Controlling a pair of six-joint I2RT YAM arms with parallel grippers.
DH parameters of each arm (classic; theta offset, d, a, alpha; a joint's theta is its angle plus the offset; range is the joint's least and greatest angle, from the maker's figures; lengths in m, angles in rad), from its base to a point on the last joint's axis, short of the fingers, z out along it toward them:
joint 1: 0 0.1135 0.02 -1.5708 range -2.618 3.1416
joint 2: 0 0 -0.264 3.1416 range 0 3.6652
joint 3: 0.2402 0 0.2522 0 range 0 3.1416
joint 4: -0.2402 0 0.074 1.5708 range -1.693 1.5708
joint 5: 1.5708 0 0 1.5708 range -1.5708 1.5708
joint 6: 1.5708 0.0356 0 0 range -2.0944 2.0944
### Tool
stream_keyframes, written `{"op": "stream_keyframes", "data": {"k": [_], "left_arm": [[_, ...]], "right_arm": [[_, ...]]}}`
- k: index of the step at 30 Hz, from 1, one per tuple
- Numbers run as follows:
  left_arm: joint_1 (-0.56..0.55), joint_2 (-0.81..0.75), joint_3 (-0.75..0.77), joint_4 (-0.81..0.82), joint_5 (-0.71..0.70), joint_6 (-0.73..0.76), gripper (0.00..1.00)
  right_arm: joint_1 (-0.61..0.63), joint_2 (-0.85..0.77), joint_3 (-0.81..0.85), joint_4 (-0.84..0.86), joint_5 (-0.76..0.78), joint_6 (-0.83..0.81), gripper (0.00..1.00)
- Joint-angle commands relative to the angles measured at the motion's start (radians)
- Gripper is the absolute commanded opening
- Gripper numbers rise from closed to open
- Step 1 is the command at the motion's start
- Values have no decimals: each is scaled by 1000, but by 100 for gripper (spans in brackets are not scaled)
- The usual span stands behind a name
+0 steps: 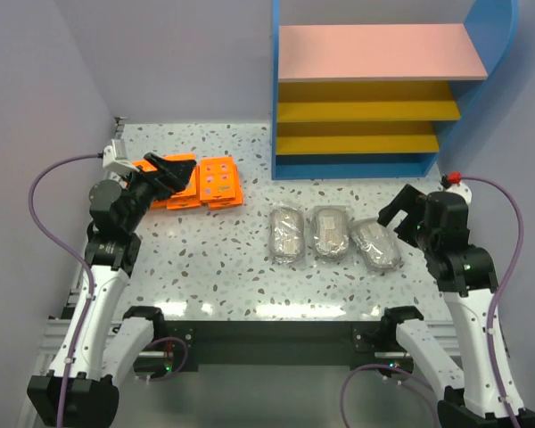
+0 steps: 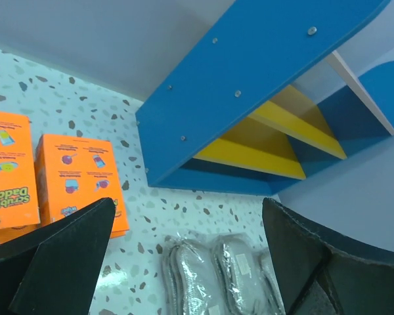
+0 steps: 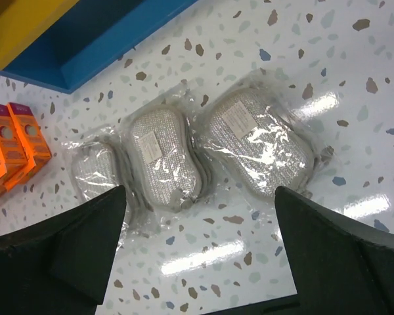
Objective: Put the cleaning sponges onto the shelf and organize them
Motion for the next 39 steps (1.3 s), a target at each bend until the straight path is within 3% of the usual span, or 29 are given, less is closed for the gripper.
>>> {"op": "stream_keyframes", "data": {"k": [1,6,12,18,22,29,39], "left_arm": [[-2,-36,39,-11,114,-53,100],[-19,-55,17,-17,204,-79,100],[-34,-64,-9,-118,253,-58,100],[-39,-81,-4,-258,264,10,100],[-40,-96,-19,-307,254,40,100],[-53,-84,-15,-371,220,91,100],[-73,-81,-3,-420,174,140,100]], "right_arm": [[-3,4,27,-149,31,30,99],[-2,-5,-41,-258,50,107,99],[-2,-158,-267,-188,-136,385,98],[-2,-261,-271,-212,45,428,96],[-2,-238,-331,-207,39,483,96],[-2,-307,-492,45,125,565,90],[-9,-155,-590,229,182,637,85]]}}
